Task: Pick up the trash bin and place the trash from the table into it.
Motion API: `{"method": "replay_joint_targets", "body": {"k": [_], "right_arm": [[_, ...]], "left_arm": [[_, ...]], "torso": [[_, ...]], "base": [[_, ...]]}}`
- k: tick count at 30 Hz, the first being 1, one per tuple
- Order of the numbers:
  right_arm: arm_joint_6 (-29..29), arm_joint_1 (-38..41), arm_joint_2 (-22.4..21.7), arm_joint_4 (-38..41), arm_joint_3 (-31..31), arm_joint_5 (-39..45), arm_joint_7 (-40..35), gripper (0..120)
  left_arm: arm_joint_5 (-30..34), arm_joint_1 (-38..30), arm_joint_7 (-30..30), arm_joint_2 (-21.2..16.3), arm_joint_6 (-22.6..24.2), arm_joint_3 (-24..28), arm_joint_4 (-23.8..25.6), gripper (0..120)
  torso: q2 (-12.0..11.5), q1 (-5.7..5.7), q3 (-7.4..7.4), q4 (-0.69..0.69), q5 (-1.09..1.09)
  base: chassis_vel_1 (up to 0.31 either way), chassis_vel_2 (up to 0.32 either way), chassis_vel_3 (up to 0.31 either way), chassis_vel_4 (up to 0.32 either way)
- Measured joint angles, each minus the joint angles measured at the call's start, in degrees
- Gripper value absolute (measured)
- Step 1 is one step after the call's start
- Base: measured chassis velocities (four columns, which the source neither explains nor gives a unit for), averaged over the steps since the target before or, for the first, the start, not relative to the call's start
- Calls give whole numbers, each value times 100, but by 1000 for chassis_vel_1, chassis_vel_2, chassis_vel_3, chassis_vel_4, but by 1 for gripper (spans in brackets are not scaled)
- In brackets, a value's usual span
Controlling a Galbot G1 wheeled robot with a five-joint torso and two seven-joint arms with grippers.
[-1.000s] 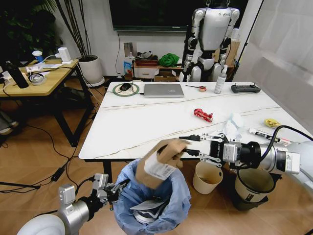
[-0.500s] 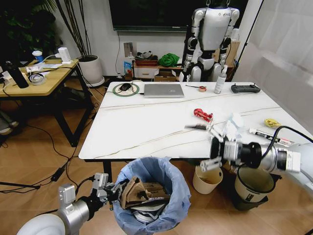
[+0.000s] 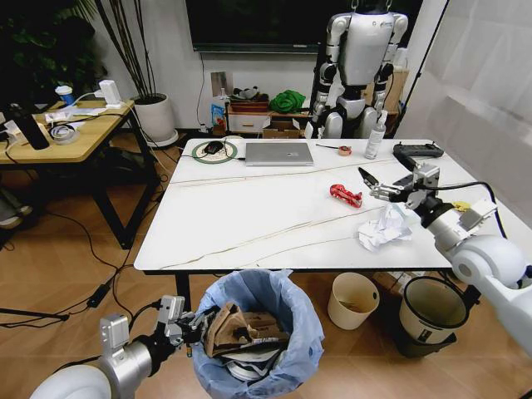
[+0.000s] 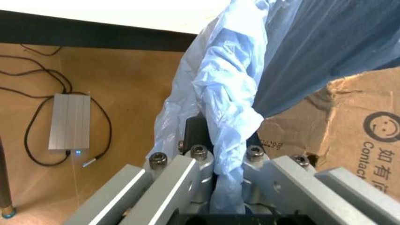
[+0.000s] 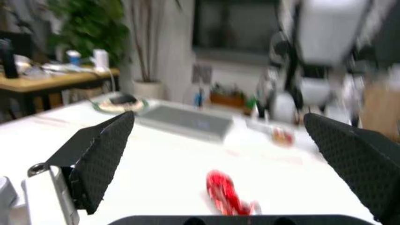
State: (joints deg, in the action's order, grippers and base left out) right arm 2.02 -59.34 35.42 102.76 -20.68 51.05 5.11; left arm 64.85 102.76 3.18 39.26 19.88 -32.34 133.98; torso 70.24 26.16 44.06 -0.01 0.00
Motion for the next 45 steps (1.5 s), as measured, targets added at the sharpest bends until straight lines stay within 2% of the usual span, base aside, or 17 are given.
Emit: {"method": "replay_joint_targets", "body": {"k": [8, 13, 20, 29, 34, 45], "right_arm": [[-846, -632, -124, 136, -4, 528, -535, 100], [-1113, -596, -88, 170, 200, 606, -771, 100], [-1285, -295, 83, -86, 401, 640, -1028, 100], [-1462, -214, 134, -126, 275, 759, -1644, 100], [-1502, -234, 137, -178, 216, 1061, -1635, 100], [-1466, -306, 161, -651, 96, 1315, -962, 100]], "left_arm": [[1, -44, -16, -42, -5, 7, -38, 0], [2, -41, -29, -39, -10, 14, -54, 0], [0, -33, -51, -50, -19, 14, -67, 0], [-3, -85, -60, -41, -28, 38, -97, 0], [-3, -82, -62, -43, -30, 36, -97, 0], [-5, 24, -58, -46, -33, -34, -64, 0]], "torso": [[0, 0, -1, -1, -1], [1, 0, -1, -1, -1], [0, 0, -1, 1, 0], [1, 0, -1, 0, -1], [1, 0, -1, 0, -1], [1, 0, -1, 0, 0]], "base": [[0, 0, 0, 0], [0, 0, 0, 0], [0, 0, 0, 0], [0, 0, 0, 0], [0, 0, 0, 0], [0, 0, 0, 0]]}}
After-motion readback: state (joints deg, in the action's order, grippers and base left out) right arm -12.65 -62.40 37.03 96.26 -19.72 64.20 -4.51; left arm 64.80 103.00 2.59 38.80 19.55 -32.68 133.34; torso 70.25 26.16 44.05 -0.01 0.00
